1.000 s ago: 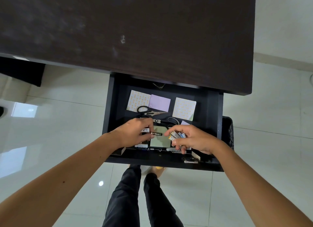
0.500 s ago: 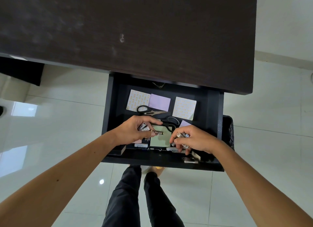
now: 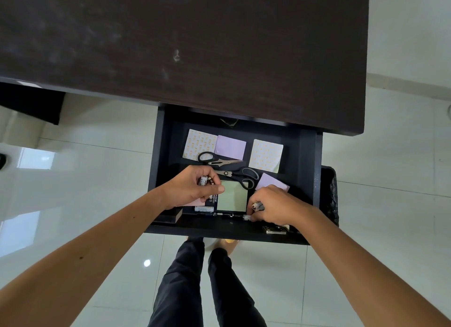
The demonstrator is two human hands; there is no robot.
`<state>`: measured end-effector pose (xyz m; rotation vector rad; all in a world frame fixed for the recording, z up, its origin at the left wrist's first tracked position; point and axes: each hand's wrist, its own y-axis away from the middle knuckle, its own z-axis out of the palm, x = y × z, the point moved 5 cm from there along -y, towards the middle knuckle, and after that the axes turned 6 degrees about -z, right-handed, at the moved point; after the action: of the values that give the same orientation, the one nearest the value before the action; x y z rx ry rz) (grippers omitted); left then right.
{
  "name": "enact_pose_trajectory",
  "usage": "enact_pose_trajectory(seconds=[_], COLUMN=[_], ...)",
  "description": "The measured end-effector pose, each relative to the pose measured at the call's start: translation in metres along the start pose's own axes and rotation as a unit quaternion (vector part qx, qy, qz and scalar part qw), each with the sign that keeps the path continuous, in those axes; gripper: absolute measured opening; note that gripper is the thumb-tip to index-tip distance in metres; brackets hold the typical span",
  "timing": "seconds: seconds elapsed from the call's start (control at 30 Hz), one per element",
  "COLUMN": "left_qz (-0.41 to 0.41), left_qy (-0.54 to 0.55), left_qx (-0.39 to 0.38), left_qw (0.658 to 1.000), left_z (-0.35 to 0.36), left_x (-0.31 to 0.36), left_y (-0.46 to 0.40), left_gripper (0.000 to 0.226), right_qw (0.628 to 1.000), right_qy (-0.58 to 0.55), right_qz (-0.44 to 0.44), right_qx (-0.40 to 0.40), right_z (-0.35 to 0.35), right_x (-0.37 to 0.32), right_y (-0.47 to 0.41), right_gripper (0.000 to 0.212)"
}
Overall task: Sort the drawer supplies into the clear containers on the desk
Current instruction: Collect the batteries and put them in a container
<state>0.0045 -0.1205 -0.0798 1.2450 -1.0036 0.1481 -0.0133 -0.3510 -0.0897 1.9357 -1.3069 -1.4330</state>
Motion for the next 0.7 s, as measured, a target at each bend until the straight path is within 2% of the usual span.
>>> enact_pose_trajectory(seconds=[0.13,0.27,0.4,0.5,0.57,0.7], left_qz=[-0.055,-0.047,-0.044,-0.038,-0.033,-0.05], left_qy=[0.082,0.092,0.107,0.135,0.168,0.268], left_qx=[-0.017,-0.016,-0.006,0.002,0.0,-0.025], left_qw=[0.995,0.995,0.993,0.99,0.985,0.962], left_z=[0.002,0.0,-0.003,-0.006,-0.007,-0.004], left_x=[-0.006,-0.005,-0.003,-0.004,-0.003,-0.003], left_y=[0.0,0.0,0.0,-0.002,-0.001,-0.003], left_gripper=[0.021,0.023,0.013,0.025,0.023,0.019], right_qw=[0.999,0.996,0.987,0.964,0.944,0.931], right_qy=[-0.038,-0.073,-0.149,-0.265,-0.331,-0.362], right_qz=[-0.02,-0.023,-0.045,-0.019,-0.016,-0.038], right_qx=[-0.03,-0.041,-0.032,-0.016,-0.012,-0.013], right_z=[-0.003,-0.003,-0.004,-0.002,-0.002,-0.007], right_x=[-0.005,-0.009,-0.009,-0.002,0.001,-0.001], right_y=[0.002,0.006,0.012,0.013,0.013,0.014], right_gripper=[0.011,0.015,0.029,0.023,0.019,0.01])
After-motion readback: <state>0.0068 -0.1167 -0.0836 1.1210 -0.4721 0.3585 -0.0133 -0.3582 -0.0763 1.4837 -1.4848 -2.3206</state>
